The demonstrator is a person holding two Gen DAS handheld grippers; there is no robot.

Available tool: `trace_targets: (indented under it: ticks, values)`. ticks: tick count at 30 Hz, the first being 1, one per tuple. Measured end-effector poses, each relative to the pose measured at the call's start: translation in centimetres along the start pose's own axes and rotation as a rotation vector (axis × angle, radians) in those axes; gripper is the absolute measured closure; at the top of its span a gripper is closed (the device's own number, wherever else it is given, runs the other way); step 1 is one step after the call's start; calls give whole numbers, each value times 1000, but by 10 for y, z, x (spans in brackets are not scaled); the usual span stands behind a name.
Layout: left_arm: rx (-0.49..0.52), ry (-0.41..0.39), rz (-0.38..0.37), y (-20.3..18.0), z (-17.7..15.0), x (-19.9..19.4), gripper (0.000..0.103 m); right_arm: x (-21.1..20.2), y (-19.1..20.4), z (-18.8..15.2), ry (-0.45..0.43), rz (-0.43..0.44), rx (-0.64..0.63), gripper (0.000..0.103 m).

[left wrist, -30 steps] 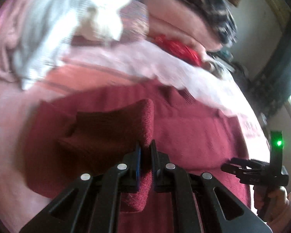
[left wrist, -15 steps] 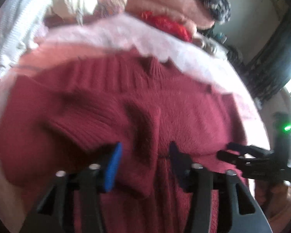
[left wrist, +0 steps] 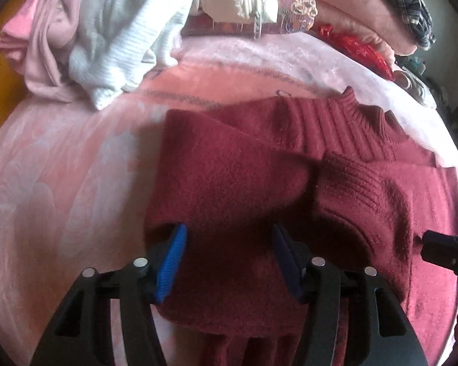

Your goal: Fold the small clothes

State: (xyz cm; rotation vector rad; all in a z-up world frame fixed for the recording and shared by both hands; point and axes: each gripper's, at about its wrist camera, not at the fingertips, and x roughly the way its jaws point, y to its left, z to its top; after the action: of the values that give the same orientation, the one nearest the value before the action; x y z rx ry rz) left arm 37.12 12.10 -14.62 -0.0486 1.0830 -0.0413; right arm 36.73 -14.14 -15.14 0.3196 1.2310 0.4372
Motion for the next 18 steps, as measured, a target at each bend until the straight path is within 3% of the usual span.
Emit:
trace_targets:
  ticks: [2,4,5,6,11,12,13,15,18]
  values:
    - [12,-2,2,-1,-1,2,44,10,6,4,14,-1,-6,40]
    - [21,-7,8,-3,-4,1,43,19,8,6,27,-8,-12,82]
    - [24,-7,9,-4,-4,0,43,20,7,5,33,1,-13,91]
    - [25,-9,10,-5,-3,0,43,18,6,5,30,10,-8,94]
    - [27,-47,-2,-9,2,-13,42,-6,-8,6,-20,-42,-25,95]
    - [42,-43,8,-12,2,-10,42,-4,-10,5,-4,-79,-56,92]
    - [53,-26,24,-15,1,-5,42,1,-12,3,20,-112,-70,83]
    - [78,10,54,-21,-4,9,41,1,-13,-1,4,-117,-81,81]
    - [90,-19,65,-23,-7,7,41,-13,-4,1,-34,-189,-102,71]
